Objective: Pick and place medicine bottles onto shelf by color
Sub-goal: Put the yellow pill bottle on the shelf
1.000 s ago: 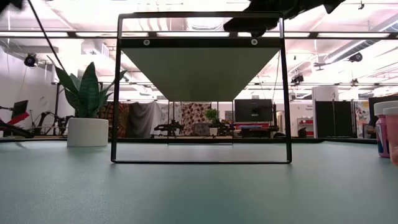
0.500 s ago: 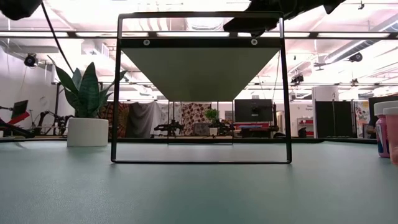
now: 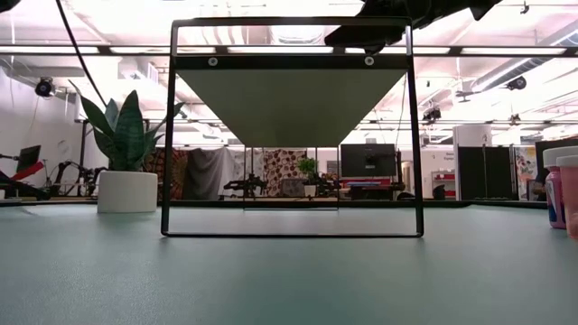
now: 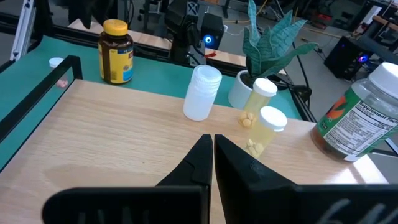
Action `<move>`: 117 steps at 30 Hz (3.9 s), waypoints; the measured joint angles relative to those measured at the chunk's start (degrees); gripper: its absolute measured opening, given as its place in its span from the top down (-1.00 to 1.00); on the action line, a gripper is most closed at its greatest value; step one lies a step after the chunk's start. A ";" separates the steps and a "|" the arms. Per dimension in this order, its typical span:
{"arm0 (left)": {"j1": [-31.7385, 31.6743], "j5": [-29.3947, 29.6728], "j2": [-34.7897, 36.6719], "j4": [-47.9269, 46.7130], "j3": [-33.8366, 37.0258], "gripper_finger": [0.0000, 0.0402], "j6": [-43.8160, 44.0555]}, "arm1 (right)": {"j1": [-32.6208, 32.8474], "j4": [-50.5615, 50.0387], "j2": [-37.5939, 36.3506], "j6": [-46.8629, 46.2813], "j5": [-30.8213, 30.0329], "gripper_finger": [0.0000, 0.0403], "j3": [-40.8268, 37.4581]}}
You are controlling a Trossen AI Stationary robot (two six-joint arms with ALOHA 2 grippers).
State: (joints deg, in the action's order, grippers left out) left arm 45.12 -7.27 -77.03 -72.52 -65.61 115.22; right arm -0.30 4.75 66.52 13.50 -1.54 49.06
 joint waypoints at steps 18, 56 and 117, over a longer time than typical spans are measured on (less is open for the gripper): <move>-0.04 6.92 -0.07 -4.61 2.64 -0.64 1.45 | 0.01 -0.49 0.02 0.07 0.02 0.96 0.00; 0.02 11.30 -1.04 -4.48 3.54 -0.06 1.52 | 0.00 -2.28 0.02 -0.91 0.02 0.96 -0.02; 1.07 12.86 -0.42 -15.21 -0.65 0.99 -5.61 | -0.24 -1.01 0.02 -2.52 0.02 0.96 -0.07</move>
State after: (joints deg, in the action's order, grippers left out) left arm 46.19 5.59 -77.45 -87.73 -66.26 109.61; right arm -0.54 3.75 66.54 10.98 -1.52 48.99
